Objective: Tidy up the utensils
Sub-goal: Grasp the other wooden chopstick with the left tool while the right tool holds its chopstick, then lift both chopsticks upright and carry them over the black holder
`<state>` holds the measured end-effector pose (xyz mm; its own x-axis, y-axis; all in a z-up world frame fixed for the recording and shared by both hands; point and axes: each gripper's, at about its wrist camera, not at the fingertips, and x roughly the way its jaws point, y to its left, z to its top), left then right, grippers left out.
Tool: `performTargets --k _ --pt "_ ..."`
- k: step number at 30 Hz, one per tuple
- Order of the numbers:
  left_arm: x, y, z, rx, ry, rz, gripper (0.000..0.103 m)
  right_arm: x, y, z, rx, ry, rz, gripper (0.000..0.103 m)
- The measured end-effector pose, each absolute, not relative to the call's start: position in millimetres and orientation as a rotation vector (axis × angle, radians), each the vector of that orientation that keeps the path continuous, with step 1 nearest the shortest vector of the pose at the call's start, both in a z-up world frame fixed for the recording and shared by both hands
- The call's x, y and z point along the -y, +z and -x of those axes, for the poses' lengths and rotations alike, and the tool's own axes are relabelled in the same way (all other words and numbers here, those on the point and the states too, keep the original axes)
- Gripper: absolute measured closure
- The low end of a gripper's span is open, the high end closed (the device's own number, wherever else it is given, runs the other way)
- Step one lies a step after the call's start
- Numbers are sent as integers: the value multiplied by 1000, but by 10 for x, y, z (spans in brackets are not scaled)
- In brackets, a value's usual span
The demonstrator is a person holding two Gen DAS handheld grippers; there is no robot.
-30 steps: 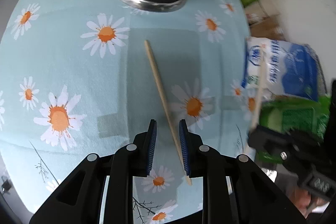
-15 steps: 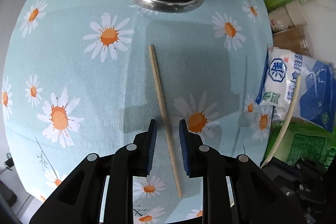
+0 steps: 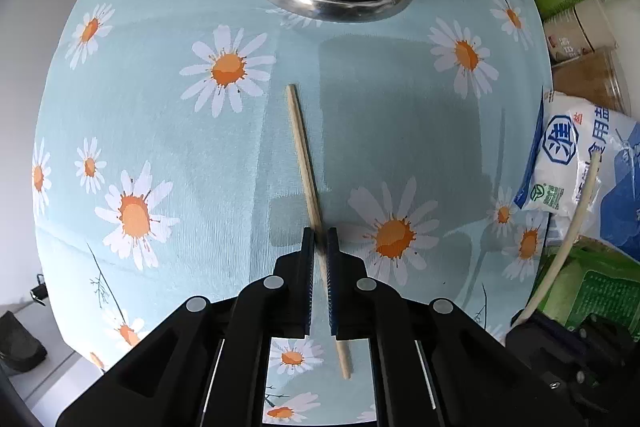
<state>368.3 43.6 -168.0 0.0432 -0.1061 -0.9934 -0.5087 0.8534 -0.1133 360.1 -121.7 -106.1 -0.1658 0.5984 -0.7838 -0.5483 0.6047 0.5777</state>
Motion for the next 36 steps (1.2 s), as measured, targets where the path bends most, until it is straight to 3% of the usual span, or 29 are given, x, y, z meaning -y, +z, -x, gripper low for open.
performTargets --k 16,36 --pt "-691 -1487 -3180 -1354 181 576 99 1093 -1132 -3652 -1420 927 -97 97" --pt "-1175 -559 -2670 -1093 -137 438 99 507 -754 -3351 -1218 811 -115 97"
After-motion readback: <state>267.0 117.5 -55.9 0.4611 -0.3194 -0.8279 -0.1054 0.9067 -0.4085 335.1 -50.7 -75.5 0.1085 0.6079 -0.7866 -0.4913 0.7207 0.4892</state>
